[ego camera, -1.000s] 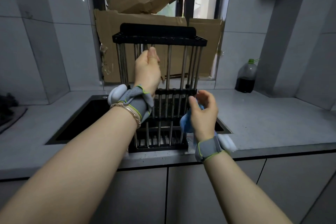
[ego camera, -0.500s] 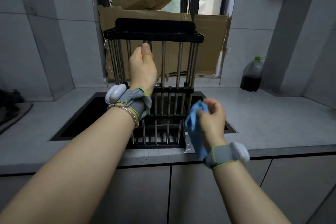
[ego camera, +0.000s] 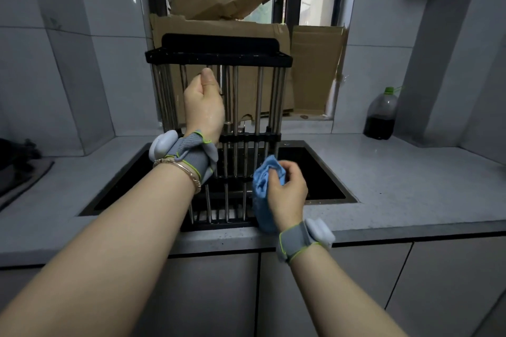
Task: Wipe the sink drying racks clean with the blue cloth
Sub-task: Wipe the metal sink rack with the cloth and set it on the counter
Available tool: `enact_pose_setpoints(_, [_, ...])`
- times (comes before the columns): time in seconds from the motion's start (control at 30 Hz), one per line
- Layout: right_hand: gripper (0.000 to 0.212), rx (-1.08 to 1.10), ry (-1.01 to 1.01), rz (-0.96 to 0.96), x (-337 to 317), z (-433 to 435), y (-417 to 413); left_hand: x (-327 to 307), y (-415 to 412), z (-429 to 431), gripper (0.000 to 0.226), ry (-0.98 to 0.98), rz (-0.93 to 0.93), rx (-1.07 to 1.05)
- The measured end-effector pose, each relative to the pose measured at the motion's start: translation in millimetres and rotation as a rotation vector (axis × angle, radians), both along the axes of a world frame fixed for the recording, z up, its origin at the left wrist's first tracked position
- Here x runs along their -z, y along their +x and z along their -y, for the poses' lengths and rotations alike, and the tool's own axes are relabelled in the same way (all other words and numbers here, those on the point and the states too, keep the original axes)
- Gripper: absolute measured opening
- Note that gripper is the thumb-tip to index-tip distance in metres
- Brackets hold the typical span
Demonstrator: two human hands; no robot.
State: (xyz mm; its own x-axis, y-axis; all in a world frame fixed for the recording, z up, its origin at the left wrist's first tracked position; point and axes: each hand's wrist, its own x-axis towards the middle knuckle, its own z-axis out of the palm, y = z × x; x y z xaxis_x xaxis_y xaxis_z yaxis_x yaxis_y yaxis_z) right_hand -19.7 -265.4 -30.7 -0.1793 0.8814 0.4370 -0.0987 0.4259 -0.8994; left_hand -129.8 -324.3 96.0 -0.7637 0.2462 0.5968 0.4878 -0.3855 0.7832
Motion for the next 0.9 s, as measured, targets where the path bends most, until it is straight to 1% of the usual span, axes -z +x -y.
enact_pose_setpoints(0.07, [0.004, -0.029, 0.023, 0.099, 7, 0, 0, -1, -5, 4, 0.042, 0.012, 0.018, 0.003])
enact_pose_setpoints(0.1, [0.005, -0.024, 0.057, 0.095, 3, 0, 1, -2, -6, 5, 0.043, 0.014, 0.033, 0.013])
enact_pose_setpoints(0.2, [0.007, -0.033, 0.172, -0.011, -26, 3, -2, -3, -5, 10, 0.044, 0.043, 0.069, 0.095])
enact_pose_setpoints(0.23, [0.006, -0.052, 0.189, -0.018, -33, 4, -5, -3, -6, 12, 0.044, 0.060, 0.086, 0.118])
enact_pose_setpoints(0.3, [0.014, -0.122, 0.166, -0.033, -39, 2, -7, -5, -9, 17, 0.044, 0.103, 0.132, 0.158])
enact_pose_setpoints(0.37, [0.024, -0.257, 0.050, -0.051, -33, 2, -9, -7, -17, 23, 0.045, 0.140, 0.165, 0.192])
enact_pose_setpoints(0.4, [0.027, -0.319, 0.015, -0.027, -28, 2, -9, -6, -20, 26, 0.045, 0.150, 0.179, 0.210])
enact_pose_setpoints(0.47, [0.029, -0.357, 0.032, 0.054, -19, 6, -8, -5, -26, 31, 0.047, 0.159, 0.215, 0.242])
enact_pose_setpoints(0.5, [0.029, -0.365, 0.047, 0.061, -17, 8, -8, -6, -27, 32, 0.047, 0.158, 0.240, 0.237])
enact_pose_setpoints(0.57, [0.029, -0.373, 0.051, 0.072, -20, 14, -8, -7, -29, 34, 0.047, 0.156, 0.272, 0.156])
enact_pose_setpoints(0.6, [0.030, -0.375, 0.051, 0.084, -21, 18, -8, -5, -31, 34, 0.046, 0.141, 0.263, 0.071])
enact_pose_setpoints(0.67, [0.034, -0.342, 0.068, 0.115, -23, 24, -11, -1, -31, 33, 0.042, 0.044, 0.172, -0.140])
enact_pose_setpoints(0.7, [0.035, -0.324, 0.076, 0.119, -23, 28, -12, 1, -27, 35, 0.037, 0.005, 0.117, -0.191])
enact_pose_setpoints(0.73, [0.035, -0.303, 0.081, 0.111, -22, 30, -12, 4, -21, 33, 0.033, -0.016, 0.094, -0.167])
enact_pose_setpoints(0.77, [0.034, -0.291, 0.091, 0.101, -22, 32, -12, 7, -14, 34, 0.038, -0.049, 0.103, -0.124])
enact_pose_setpoints(0.83, [0.033, -0.279, 0.137, 0.090, -20, 35, -10, 15, 2, 34, 0.069, -0.111, 0.095, -0.060])
enact_pose_setpoints(0.9, [0.033, -0.276, 0.181, 0.078, -16, 36, -8, 23, 14, 37, 0.101, -0.142, -0.033, -0.129])
